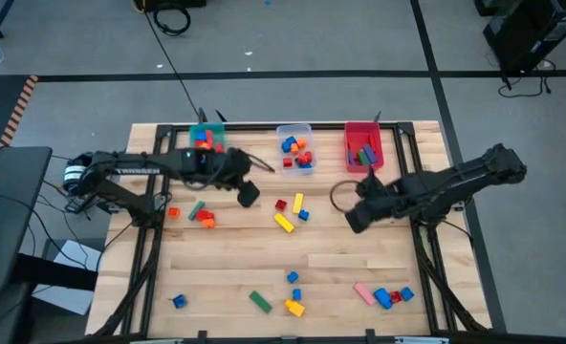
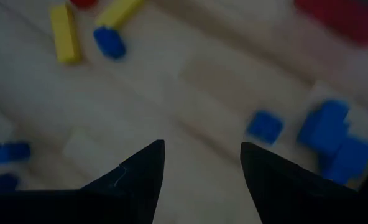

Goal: Sort blocks by size
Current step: Put the pink block into the red bin, then put the blue 4 stud game piece into the transparent bin

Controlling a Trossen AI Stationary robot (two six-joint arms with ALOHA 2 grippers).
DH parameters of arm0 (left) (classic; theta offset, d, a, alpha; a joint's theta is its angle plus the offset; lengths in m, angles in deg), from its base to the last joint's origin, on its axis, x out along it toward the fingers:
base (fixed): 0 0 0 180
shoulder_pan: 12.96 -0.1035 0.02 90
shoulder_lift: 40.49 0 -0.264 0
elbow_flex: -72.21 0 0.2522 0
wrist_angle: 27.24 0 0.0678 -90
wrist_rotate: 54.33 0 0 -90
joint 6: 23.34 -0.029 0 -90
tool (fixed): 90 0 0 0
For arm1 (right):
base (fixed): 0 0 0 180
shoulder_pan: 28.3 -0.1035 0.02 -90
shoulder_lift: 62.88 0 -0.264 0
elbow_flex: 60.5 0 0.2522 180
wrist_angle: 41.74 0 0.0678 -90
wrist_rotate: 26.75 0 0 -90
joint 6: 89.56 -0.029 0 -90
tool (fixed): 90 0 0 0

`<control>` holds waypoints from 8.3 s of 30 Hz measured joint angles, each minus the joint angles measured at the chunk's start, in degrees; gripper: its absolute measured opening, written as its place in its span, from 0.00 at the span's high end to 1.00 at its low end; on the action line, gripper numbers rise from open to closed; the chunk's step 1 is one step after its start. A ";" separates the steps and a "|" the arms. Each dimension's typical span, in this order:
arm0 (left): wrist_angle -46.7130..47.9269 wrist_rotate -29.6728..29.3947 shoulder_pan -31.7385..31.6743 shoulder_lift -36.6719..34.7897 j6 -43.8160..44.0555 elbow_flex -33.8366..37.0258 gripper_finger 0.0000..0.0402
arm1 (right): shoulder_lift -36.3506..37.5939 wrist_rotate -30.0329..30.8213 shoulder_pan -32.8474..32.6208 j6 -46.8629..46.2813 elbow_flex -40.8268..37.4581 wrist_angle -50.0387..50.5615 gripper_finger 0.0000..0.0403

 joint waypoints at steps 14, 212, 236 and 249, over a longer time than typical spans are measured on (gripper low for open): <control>-0.94 0.00 14.84 0.00 -0.39 0.00 0.30 | -10.37 -5.82 -20.45 -26.46 0.00 -4.48 0.44; -33.91 3.69 18.16 -22.08 -3.48 20.15 0.30 | -25.15 -8.81 26.54 61.52 21.35 -34.36 0.75; -33.85 -6.10 18.12 -22.08 -3.57 20.15 0.30 | -43.16 -14.50 45.30 58.89 28.50 -26.73 0.41; -31.12 -7.84 18.19 -21.66 -2.63 20.06 0.30 | -33.97 -9.29 37.86 50.97 27.45 -13.52 0.33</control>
